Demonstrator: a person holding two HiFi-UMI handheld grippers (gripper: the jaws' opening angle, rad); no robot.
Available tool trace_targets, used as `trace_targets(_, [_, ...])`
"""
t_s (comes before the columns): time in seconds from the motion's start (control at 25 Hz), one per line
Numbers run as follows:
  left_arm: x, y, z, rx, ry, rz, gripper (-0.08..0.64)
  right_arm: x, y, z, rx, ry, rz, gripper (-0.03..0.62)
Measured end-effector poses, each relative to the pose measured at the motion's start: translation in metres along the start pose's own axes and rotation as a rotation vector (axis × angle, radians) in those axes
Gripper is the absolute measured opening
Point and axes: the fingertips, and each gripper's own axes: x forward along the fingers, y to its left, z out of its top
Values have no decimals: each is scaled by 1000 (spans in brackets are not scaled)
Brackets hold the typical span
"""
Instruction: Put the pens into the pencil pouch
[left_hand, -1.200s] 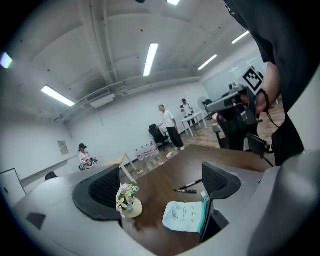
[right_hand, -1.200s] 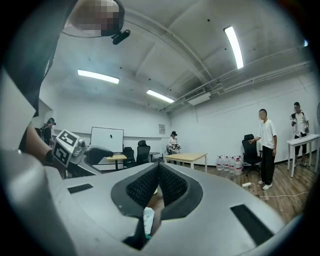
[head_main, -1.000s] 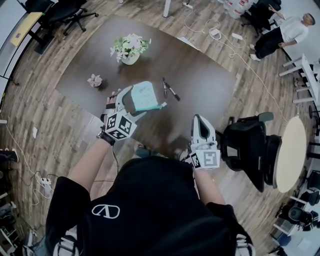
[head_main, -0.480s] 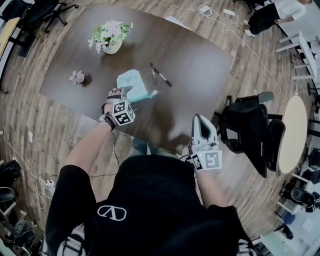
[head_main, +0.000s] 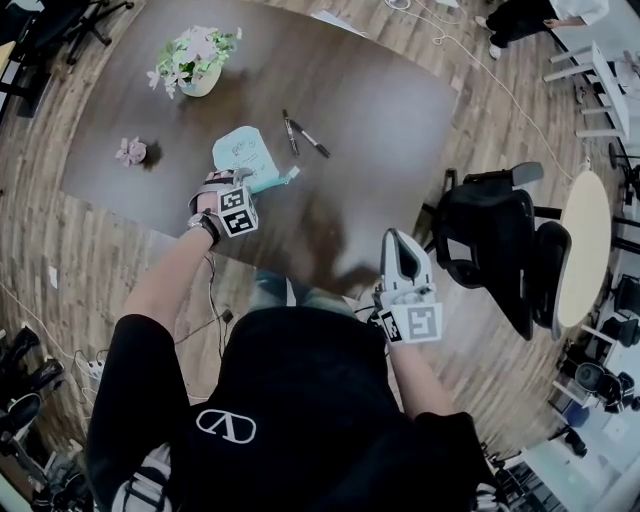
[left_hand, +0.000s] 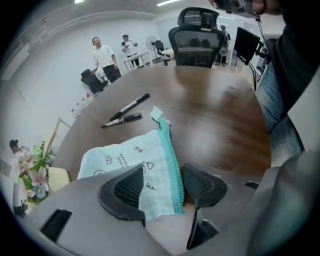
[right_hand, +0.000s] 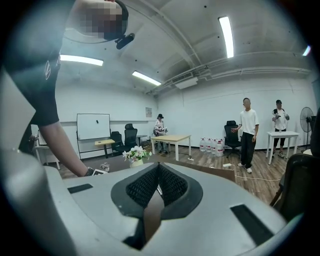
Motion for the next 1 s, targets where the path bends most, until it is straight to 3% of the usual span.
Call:
trace_targets(0.08, [3,-6,0,12,12,-25,203,-1,-1,-2,4,3,-4,-2])
trace_targets(0.2, [2,-10,4,5,12,-49,39,-1,0,-5,9,8,-4,-2])
trace_targets(0.4, [-3,-11,12,-59,6,-104,18,-1,-1,-6,16,6,-3,-2])
trace_targets(0.52, [-17,-2,18,-215,-44,-149,15,-1,-1,-4,17,-4,0,-2])
trace_targets(0.68, [-54,21,32,-453,-182,-178,15,0,-1,1,30,-22,6,-2])
trace_targets(0.84, [-108,49,51,-773,-398,-233,14,3,1,5,39,-41,26,-2])
trace_targets(1.0, [-164,72,63,-999,-609,-253,14,12,3,9,68,-61,47,-2])
